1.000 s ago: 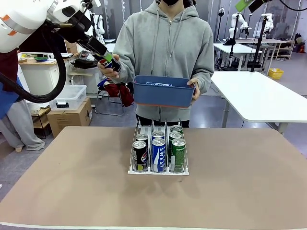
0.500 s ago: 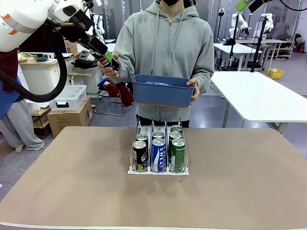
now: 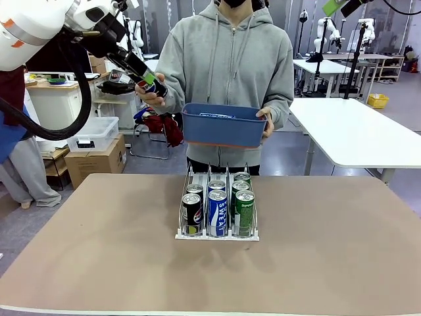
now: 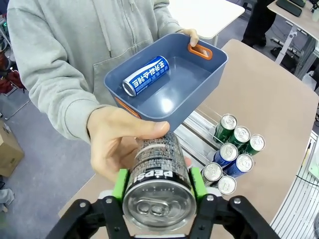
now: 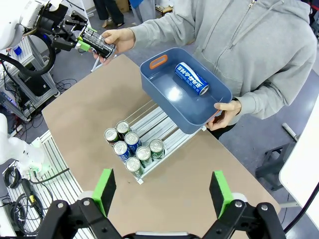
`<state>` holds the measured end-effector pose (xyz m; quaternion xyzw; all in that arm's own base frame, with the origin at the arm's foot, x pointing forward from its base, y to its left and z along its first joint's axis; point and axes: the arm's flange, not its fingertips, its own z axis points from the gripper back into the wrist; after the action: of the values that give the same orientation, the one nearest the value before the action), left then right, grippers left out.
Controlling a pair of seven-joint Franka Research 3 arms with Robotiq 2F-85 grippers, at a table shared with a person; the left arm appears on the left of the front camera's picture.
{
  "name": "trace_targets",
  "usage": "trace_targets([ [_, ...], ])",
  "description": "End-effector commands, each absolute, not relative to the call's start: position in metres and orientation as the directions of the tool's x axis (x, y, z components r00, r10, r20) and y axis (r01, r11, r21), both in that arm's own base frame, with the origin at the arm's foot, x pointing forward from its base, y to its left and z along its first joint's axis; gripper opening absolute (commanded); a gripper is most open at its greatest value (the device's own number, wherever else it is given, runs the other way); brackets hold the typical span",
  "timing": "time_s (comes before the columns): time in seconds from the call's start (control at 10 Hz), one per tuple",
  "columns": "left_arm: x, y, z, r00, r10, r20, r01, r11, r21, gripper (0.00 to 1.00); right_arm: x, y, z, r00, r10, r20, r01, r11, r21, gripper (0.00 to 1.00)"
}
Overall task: Fill the beverage cans into the dispenser.
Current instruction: Pick up the Pepsi coke handed by the human, then place the picked Pepsi coke in the line of the Automatic Can Dispenser with the same cans.
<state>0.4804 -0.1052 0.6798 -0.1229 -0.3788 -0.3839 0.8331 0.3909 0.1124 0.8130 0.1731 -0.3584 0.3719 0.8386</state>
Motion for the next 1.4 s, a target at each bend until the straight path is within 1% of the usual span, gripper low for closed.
trace_targets([
  [0.0, 0.479, -0.101, 0.681, 0.424, -0.531, 0.734, 0.715, 0.693, 0.089, 0.00, 0.390, 0.112, 0.812, 0.468, 0.499, 0.729, -0.747, 0.664, 0.026, 1.00],
  [0.1, 0.480, -0.100, 0.683, 0.422, -0.532, 0.735, 0.713, 0.695, 0.094, 0.14, 0.390, 0.112, 0.812, 0.468, 0.499, 0.729, -0.747, 0.664, 0.026, 1.00],
  [0.2, 0.480, -0.100, 0.684, 0.423, -0.529, 0.736, 0.707, 0.700, 0.098, 0.05, 0.390, 0.112, 0.812, 0.468, 0.499, 0.729, -0.747, 0.664, 0.026, 1.00],
  [0.3, 0.479, -0.100, 0.685, 0.427, -0.520, 0.740, 0.700, 0.708, 0.095, 0.00, 0.390, 0.112, 0.812, 0.468, 0.499, 0.729, -0.747, 0.664, 0.026, 1.00],
  [0.7, 0.479, -0.097, 0.688, 0.428, -0.511, 0.746, 0.699, 0.710, 0.085, 0.00, 0.390, 0.112, 0.812, 0.468, 0.499, 0.729, -0.747, 0.664, 0.026, 1.00],
  [0.8, 0.481, -0.096, 0.684, 0.423, -0.515, 0.746, 0.719, 0.692, 0.070, 0.00, 0.390, 0.112, 0.812, 0.468, 0.499, 0.729, -0.747, 0.664, 0.026, 1.00],
  [0.9, 0.485, -0.097, 0.676, 0.450, -0.473, 0.757, 0.688, 0.725, 0.045, 0.00, 0.390, 0.112, 0.812, 0.468, 0.499, 0.729, -0.747, 0.664, 0.026, 1.00],
  [1.0, 0.481, -0.100, 0.687, 0.423, -0.528, 0.736, 0.716, 0.693, 0.085, 0.00, 0.390, 0.112, 0.812, 0.468, 0.499, 0.729, -0.747, 0.664, 0.026, 1.00],
  [1.3, 0.481, -0.100, 0.687, 0.423, -0.528, 0.736, 0.716, 0.693, 0.085, 0.00, 0.390, 0.112, 0.812, 0.468, 0.499, 0.729, -0.747, 0.664, 0.026, 1.00],
])
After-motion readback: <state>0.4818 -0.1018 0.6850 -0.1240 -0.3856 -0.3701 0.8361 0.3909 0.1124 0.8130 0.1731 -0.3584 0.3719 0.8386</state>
